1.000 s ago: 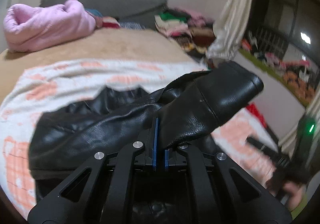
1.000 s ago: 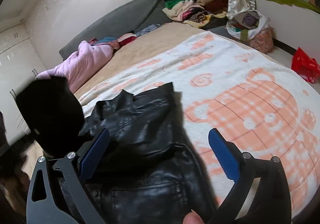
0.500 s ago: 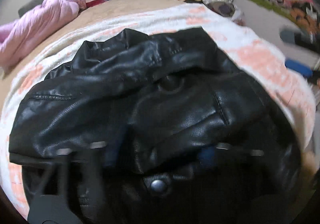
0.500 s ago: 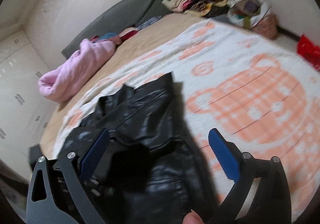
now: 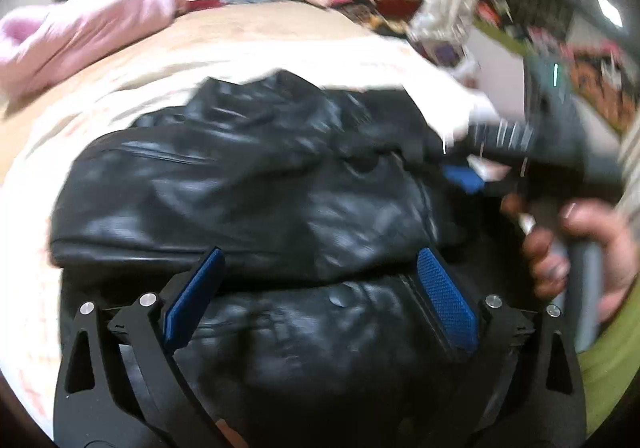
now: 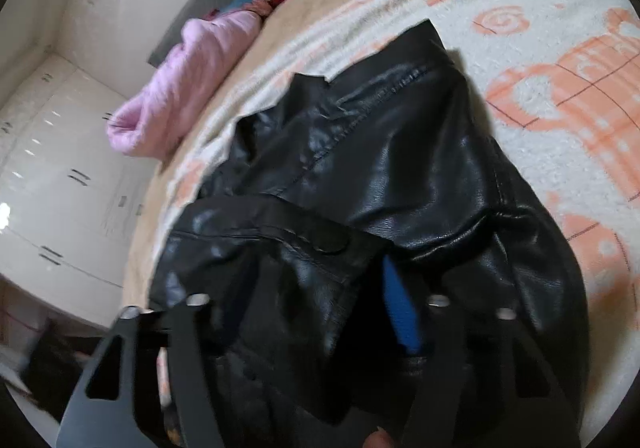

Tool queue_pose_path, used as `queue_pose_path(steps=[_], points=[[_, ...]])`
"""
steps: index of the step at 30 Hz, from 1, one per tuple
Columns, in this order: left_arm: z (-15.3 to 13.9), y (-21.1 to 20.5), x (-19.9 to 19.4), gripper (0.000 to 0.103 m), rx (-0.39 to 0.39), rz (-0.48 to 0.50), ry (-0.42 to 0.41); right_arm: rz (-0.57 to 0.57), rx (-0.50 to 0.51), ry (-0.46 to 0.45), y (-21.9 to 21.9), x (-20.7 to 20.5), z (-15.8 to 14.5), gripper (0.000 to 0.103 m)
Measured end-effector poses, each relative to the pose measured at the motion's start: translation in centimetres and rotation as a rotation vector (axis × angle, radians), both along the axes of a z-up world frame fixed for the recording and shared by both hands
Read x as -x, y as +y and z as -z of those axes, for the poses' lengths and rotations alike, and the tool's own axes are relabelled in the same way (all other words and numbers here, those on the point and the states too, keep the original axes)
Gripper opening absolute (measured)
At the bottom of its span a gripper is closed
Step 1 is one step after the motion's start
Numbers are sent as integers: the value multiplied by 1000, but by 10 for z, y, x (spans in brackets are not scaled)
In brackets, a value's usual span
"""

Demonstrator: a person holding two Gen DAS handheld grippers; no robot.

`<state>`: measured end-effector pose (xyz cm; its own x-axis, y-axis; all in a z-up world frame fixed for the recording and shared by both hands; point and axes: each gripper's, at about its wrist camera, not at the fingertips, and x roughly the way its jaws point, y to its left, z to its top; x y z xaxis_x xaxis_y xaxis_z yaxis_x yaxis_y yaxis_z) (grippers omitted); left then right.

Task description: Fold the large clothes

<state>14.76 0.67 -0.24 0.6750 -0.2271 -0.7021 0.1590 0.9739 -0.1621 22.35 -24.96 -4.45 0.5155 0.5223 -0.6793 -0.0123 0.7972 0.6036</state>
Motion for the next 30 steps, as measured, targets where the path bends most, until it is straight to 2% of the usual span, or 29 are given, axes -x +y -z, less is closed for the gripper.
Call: queue_pose_path(steps=[2, 5, 10, 14, 17, 20, 21, 25, 26, 28, 30], points=[[-12, 27, -1, 92, 34, -56, -23, 0, -6, -32, 5, -1, -3, 33], [-30, 75, -2, 93, 29, -189, -79, -52, 57, -149, 17, -2, -27, 12], [-51, 146, -12, 93, 85, -366, -104, -141, 190, -331, 34, -11, -81, 9], [-58, 162, -25, 93, 74, -411, -107, -210, 339, -474, 46, -12, -122, 9], [-51, 159, -40, 93, 76, -394, -87, -227, 438, -503, 52, -16, -129, 9], [-33, 152, -54, 93, 81, -363, -57, -221, 485, -487, 48, -19, -119, 9], [-26, 151, -58, 89, 86, -355, -48, -218, 492, -474, 47, -21, -111, 9], [3, 141, -76, 52, 104, -290, 12, -193, 511, -426, 37, -25, -89, 9], [8, 139, -79, 48, 105, -278, 25, -190, 517, -420, 35, -24, -86, 9], [17, 137, -82, 32, 128, -257, 58, -178, 520, -404, 32, -26, -78, 9], [23, 135, -84, 31, 129, -250, 74, -168, 510, -395, 29, -28, -73, 9]])
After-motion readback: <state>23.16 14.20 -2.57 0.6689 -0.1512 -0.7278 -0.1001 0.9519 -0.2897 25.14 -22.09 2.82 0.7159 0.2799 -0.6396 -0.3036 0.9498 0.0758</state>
